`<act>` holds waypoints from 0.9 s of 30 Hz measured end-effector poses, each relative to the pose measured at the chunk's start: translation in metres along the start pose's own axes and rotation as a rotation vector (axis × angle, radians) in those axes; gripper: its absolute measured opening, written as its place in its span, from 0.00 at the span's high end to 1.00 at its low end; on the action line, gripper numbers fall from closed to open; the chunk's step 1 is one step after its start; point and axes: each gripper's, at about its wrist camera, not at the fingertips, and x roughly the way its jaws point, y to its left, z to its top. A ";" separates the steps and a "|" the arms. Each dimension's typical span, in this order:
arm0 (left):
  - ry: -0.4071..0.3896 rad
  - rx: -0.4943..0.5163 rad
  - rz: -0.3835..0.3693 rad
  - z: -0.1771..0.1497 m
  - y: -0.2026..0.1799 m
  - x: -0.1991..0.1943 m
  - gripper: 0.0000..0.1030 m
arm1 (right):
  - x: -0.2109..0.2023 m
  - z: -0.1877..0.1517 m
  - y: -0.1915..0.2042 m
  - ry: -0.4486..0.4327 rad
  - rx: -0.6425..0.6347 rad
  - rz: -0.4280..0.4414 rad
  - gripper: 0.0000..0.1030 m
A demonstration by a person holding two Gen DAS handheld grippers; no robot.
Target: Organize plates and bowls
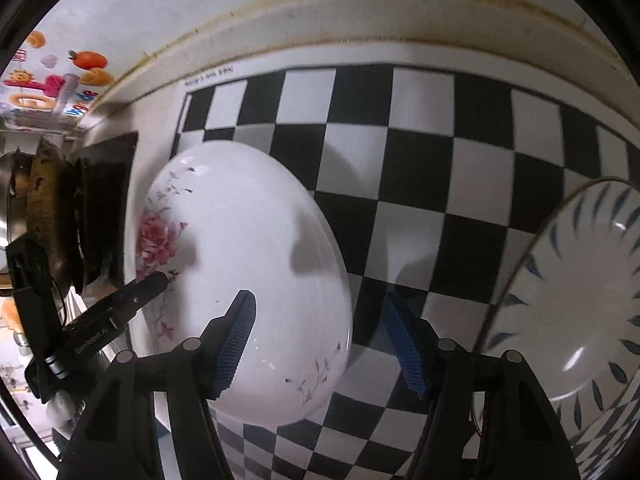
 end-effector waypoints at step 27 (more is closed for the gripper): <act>-0.044 0.101 0.033 -0.049 -0.073 -0.043 0.69 | -0.037 -0.063 0.001 -0.068 -0.032 -0.026 0.80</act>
